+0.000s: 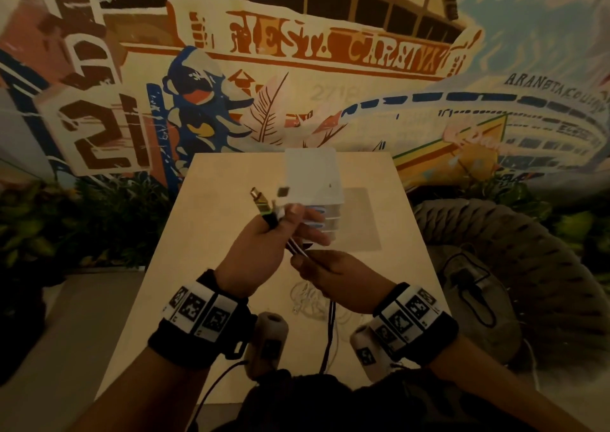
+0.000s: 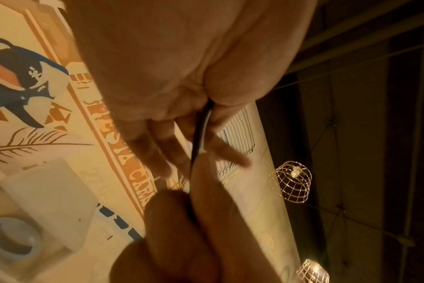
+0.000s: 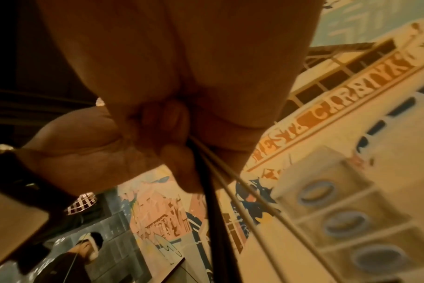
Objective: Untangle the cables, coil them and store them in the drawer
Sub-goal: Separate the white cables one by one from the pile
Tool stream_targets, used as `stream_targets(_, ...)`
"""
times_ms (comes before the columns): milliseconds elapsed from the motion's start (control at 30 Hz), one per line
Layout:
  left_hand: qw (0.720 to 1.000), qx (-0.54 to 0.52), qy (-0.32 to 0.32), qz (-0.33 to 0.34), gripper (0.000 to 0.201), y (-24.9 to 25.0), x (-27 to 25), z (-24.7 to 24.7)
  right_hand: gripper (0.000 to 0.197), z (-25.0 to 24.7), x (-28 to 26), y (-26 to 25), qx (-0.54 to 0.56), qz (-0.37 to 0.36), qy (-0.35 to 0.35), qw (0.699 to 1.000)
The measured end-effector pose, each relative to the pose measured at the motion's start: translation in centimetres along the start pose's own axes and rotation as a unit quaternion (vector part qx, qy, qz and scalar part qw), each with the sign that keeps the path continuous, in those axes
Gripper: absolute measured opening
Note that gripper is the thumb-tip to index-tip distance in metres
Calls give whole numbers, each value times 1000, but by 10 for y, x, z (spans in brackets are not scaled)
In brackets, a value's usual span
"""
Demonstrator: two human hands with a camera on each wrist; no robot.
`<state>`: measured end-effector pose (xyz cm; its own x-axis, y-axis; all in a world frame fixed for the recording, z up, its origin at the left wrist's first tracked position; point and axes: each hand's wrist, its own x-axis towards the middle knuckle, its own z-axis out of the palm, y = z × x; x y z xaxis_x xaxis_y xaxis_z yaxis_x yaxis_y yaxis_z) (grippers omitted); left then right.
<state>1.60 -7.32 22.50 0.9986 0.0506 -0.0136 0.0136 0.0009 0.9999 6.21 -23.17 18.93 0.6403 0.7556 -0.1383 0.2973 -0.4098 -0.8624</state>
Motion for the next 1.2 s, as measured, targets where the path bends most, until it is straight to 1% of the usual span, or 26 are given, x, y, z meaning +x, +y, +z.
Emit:
stream_targets(67,999,-33,13,25,38,-2,4,-3,40,-3,-2,15,40,44,-6,998)
stream_targets(133,995,-92,18,37,34,-2,7,-4,41,-3,-6,38,58,83,-24,995)
stream_targets(200,987,-152,19,40,29,2,9,-7,46,1,-13,70,57,136,-44,988)
stream_targets(267,980,-195,27,39,29,8,12,-16,46,7,-25,108,51,198,-55,977)
stream_targets(333,975,-217,46,29,32,12,15,-27,46,10,-44,144,32,255,-56,965)
stream_targets(433,971,-231,67,-6,35,9,16,-34,47,16,-77,187,67,318,-44,945)
stream_targets(500,970,-227,77,-29,36,4,15,-29,47,23,-94,205,26,344,-59,937)
stream_targets(533,971,-221,83,-37,36,1,15,-25,51,27,-101,214,-2,356,-65,932)
stream_targets(567,972,-212,90,-44,36,-1,15,-21,60,29,-107,222,-21,363,-63,930)
stream_targets(633,971,-203,113,-52,37,-2,17,-18,84,33,-120,248,-4,373,-50,926)
stream_targets(667,969,-206,124,-50,38,-1,19,-20,91,34,-124,255,-4,380,-44,924)
stream_targets(700,968,-212,130,-45,39,1,21,-24,94,34,-130,258,-12,392,-48,919)
stream_targets(733,967,-217,131,-41,40,3,23,-28,89,35,-135,259,-24,409,-49,911)
stream_targets(767,966,-219,128,-42,43,4,24,-31,75,36,-140,257,-31,427,-43,902)
stream_targets(800,967,-218,125,-45,46,4,24,-34,56,38,-146,258,-38,436,-41,898)
stream_targets(833,968,-213,126,-49,49,3,24,-35,43,39,-150,258,-39,438,-47,897)
stream_targets(867,969,-204,129,-51,51,0,22,-35,35,39,-152,254,-35,437,-63,897)
stream_targets(933,972,-190,133,-51,53,-8,20,-35,28,34,-151,246,-32,431,-88,898)
stream_targets(1000,972,-191,124,-60,54,-16,18,-35,19,27,-147,239,-41,389,-125,912)
stream_targets(1067,970,-201,104,-87,54,-23,15,-36,24,21,-141,232,-40,355,-149,922)
stream_targets(1133,969,-203,83,-111,54,-32,13,-36,39,14,-127,224,-31,329,-136,934)
stream_targets(1167,969,-203,76,-120,54,-38,13,-36,38,11,-116,216,-38,314,-115,942)
stream_targets(1200,968,-203,74,-129,53,-43,12,-36,30,6,-103,205,-51,290,-89,951)
